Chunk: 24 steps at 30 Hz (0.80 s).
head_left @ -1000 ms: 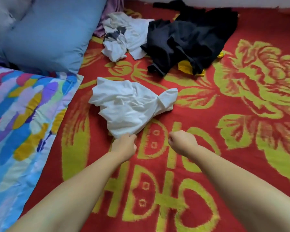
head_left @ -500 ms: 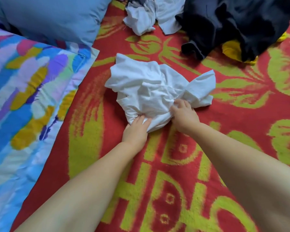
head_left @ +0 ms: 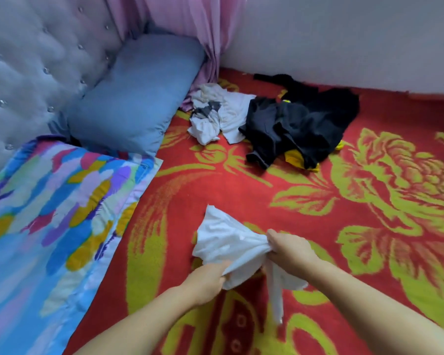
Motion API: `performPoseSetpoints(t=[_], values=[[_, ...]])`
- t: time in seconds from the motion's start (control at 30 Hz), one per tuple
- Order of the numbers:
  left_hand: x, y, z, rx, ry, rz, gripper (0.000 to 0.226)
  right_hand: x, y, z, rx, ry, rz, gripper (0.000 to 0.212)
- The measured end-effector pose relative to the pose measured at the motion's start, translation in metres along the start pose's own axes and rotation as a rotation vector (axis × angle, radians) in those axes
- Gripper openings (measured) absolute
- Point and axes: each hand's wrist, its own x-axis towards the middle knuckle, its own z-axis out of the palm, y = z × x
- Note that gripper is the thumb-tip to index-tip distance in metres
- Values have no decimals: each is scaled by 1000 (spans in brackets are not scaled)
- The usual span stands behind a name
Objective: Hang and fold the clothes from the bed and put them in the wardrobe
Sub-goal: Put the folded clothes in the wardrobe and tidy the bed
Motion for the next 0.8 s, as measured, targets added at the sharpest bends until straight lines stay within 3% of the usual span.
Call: performPoseSetpoints(t=[0.1, 0.3, 0.53, 0.6, 0.7, 0.8], values=[[-20, 47, -41, -53, 70, 105, 40, -33, 1, -59, 30, 120, 41, 23], [-71, 139, -117, -104, 199, 263, 36, -103, 0, -160, 98, 340, 115, 25], [-132, 261, -124, -107, 133, 487, 62, -206, 26, -245, 183, 659, 77, 16], [-138, 288, -121, -203, 156, 503, 54, -231, 34, -260, 284, 701, 44, 16], [-132, 316, -116, -195, 398, 503, 29, -263, 42, -272, 464, 713, -42, 21], [-122, 337, -102, -313, 351, 369, 69, -285, 53, -274, 614, 739, -125, 28]])
